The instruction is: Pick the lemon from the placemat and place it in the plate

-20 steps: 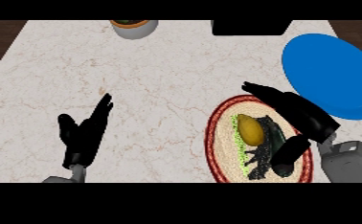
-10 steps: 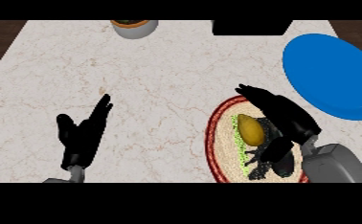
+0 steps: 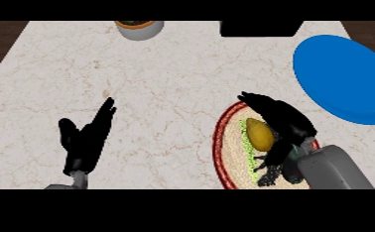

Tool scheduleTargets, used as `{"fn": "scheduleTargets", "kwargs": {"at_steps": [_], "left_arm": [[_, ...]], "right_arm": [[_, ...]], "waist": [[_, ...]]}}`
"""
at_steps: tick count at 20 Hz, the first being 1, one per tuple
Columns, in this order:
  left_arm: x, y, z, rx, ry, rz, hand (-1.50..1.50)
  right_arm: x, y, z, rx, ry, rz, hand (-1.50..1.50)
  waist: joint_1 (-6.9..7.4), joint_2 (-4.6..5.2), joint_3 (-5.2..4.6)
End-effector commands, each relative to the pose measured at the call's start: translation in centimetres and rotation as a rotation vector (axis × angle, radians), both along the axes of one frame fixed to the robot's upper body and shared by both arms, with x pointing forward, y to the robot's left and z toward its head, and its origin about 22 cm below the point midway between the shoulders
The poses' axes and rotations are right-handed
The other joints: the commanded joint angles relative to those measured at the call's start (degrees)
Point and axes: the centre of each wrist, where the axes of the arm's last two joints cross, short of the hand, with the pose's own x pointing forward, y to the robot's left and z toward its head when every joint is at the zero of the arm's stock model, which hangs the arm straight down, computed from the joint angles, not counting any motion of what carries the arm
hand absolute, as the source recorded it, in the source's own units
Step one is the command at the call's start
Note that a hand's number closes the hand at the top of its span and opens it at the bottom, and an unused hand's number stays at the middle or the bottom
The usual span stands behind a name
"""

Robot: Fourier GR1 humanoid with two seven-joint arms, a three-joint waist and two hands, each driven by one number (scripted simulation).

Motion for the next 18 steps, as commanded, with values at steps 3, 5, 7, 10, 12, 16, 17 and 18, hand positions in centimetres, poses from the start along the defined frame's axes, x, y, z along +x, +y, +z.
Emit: {"fn": "scheduleTargets", "kwargs": {"at_steps": [3,5,7,10,12,16,17,18], "left_arm": [[-0.2,-1.2,-0.7,0.004,0.064,-0.006,0.0],[0.7,0.1,0.2,-0.009,0.055,0.003,0.0],[-0.4,-0.1,0.3,0.003,0.059,-0.007,0.0],[-0.1,0.9,-1.6,-0.001,0.059,0.008,0.0],[0.8,-0.1,-0.3,-0.014,0.056,-0.001,0.0],[0.0,1.3,-0.2,0.001,0.07,-0.001,0.0],[0.1,-0.6,-0.3,-0.004,0.043,-0.005,0.0],[-0.2,-0.2,-0.8,-0.005,0.039,0.002,0.0]], "right_arm": [[1.6,0.8,0.2,-0.109,-0.002,0.115,1.5],[-0.1,3.2,-1.0,-0.091,-0.056,0.115,1.5],[-0.8,0.8,0.3,-0.091,-0.074,0.1,1.5],[-1.0,-0.5,-1.1,-0.097,-0.082,0.107,1.5],[0.7,0.7,-1.0,-0.076,-0.127,0.111,1.5],[-0.4,1.2,0.6,0.154,-0.329,0.074,1.5],[2.1,3.0,1.8,0.134,-0.337,-0.161,1.5],[2.7,1.8,0.9,0.115,-0.347,-0.359,1.5]], "waist": [[0.15,0.33,-0.34],[-0.09,0.27,-0.35],[-0.22,0.21,-0.35],[-0.32,0.27,-0.35],[-0.12,0.29,-0.34],[-0.47,0.23,-0.3],[0.07,0.4,-0.32],[0.37,0.88,-0.31]]}}
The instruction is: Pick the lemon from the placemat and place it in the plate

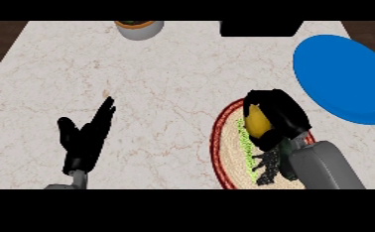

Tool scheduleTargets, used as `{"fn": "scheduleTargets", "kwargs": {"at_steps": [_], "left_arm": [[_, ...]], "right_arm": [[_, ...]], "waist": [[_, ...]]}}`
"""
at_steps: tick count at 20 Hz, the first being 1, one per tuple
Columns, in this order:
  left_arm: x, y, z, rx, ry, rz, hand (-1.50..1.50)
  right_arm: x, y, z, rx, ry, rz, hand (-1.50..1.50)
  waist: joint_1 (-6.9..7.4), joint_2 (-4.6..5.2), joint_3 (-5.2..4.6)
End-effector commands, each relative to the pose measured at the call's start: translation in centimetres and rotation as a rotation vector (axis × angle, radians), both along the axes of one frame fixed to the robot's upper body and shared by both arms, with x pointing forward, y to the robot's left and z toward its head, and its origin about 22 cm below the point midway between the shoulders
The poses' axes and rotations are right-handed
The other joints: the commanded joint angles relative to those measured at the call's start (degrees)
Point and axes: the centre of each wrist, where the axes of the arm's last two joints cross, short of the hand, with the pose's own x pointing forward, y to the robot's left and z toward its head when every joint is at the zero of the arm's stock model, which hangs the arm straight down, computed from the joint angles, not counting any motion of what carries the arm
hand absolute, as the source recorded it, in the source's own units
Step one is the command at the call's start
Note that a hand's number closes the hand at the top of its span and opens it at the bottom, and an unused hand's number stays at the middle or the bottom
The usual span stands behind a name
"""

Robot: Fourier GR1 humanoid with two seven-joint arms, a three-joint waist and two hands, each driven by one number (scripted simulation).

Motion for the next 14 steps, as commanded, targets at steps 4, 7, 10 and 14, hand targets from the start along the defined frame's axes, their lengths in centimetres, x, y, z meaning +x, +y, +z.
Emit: {"fn": "scheduleTargets", "kwargs": {"at_steps": [4,7,10,14], "left_arm": [[-0.3,0.0,-0.1,-0.007,0.016,-0.003,0.0],[-0.1,-0.3,0.1,-0.006,0.002,-0.023,0.0],[0.2,-0.5,0.2,0.009,0.01,-0.048,0.0],[0.2,-1.5,0.2,-0.01,0.001,-0.087,0.0]], "right_arm": [[3.9,-2.4,2.4,0.126,-0.125,-0.771,1.5],[5.7,-2.4,5.4,0.153,-0.285,-0.995,1.5],[7.2,-1.9,7.4,0.179,-0.391,-1.2,1.5],[9.1,-1.7,10.2,0.245,-0.551,-1.45,1.5]], "waist": [[0.16,1.33,-0.53],[2.01,1.56,-0.76],[3.56,2.08,-0.74],[4.8,2.03,-0.68]]}}
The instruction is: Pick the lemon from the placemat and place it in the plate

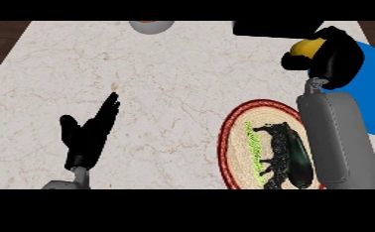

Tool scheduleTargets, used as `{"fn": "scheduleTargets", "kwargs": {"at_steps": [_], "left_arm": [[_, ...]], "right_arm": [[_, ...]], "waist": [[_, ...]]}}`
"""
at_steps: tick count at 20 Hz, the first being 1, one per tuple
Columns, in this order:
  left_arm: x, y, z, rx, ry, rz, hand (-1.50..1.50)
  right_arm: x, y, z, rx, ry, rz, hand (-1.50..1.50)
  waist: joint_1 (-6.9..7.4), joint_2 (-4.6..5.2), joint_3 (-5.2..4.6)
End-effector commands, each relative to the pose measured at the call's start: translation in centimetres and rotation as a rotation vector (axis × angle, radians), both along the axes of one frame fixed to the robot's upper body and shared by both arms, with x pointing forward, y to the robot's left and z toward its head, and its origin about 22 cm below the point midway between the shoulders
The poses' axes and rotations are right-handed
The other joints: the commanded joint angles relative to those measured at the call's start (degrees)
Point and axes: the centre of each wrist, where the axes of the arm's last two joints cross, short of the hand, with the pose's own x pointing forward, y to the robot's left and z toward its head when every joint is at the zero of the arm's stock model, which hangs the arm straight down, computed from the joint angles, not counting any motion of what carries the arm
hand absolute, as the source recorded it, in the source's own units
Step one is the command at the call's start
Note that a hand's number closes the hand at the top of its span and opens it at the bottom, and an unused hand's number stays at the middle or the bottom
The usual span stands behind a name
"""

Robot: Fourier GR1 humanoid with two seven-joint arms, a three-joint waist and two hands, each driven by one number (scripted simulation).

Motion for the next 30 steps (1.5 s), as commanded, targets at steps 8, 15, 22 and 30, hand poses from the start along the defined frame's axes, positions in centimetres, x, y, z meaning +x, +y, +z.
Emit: {"fn": "scheduleTargets", "kwargs": {"at_steps": [8,15,22,30], "left_arm": [[-0.3,-1.0,-0.9,-0.004,0.056,-0.007,0.0],[-0.4,0.0,-1.6,-0.005,0.076,-0.002,0.0],[0.3,-0.5,-1.3,-0.014,0.067,0.039,0.0],[-2.0,-0.5,-2.0,-0.011,0.092,0.026,0.0]], "right_arm": [[3.4,1.8,1.6,0.089,-0.348,-0.478,1.5],[3.9,-2.4,-1.1,-0.041,-0.36,-0.612,1.5],[2.7,-9.4,-2.5,-0.119,-0.398,-0.739,1.5],[1.2,-15.4,-4.7,-0.119,-0.399,-0.762,1.5]], "waist": [[0.57,-0.05,0.17],[-0.7,0.01,0.18],[-1.9,-0.29,0.27],[-2.37,-1.07,0.3]]}}
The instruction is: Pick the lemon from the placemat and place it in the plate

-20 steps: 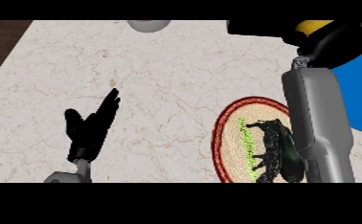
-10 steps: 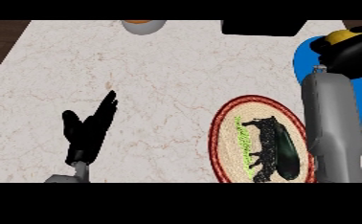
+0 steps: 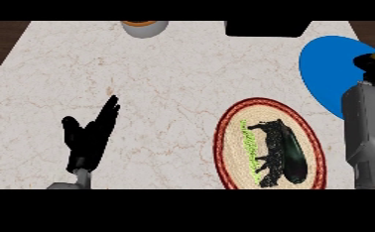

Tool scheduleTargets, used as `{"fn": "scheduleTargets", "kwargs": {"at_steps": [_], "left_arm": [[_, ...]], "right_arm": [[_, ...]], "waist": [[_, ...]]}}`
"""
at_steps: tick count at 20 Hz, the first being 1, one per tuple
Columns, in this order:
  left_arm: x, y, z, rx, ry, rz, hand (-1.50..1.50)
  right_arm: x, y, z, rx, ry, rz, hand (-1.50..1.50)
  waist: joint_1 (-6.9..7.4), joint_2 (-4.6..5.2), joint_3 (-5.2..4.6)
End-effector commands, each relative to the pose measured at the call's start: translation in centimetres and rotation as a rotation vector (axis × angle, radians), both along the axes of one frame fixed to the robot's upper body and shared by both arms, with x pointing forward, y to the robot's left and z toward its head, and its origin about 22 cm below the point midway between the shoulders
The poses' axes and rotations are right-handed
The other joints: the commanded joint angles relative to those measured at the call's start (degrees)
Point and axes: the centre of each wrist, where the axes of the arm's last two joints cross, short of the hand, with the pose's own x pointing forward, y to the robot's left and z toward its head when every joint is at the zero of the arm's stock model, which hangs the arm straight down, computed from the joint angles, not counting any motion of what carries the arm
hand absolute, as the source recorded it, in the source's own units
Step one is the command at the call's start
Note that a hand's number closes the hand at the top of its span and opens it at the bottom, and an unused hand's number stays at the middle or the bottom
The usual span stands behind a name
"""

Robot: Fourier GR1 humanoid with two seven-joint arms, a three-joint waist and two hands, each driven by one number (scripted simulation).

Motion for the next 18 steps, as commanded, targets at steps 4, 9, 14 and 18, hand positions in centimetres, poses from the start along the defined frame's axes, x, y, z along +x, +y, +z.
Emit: {"fn": "scheduleTargets", "kwargs": {"at_steps": [4,9,14,18], "left_arm": [[-0.9,-1.2,-1.0,-0.005,0.055,0.012,0.0],[-0.3,-0.8,-1.2,-0.014,0.058,0.005,0.0],[-0.1,0.2,-1.2,-0.007,0.054,0.009,0.0],[-0.1,1.3,-1.4,0.001,0.061,0.022,0.0]], "right_arm": [[-0.5,-3.6,-0.5,0.256,-0.085,-0.127,1.5],[-1.6,-4.5,-4.2,0.415,0.097,-0.051,-1.5],[-2.1,-6.1,-3.5,0.37,0.001,0.044,-1.5],[-1.4,-5.1,-2.4,0.276,-0.14,0.125,-1.5]], "waist": [[-0.54,-0.07,-0.28],[-0.45,0.22,-0.12],[-0.38,0.38,0.03],[-0.9,0.07,-0.08]]}}
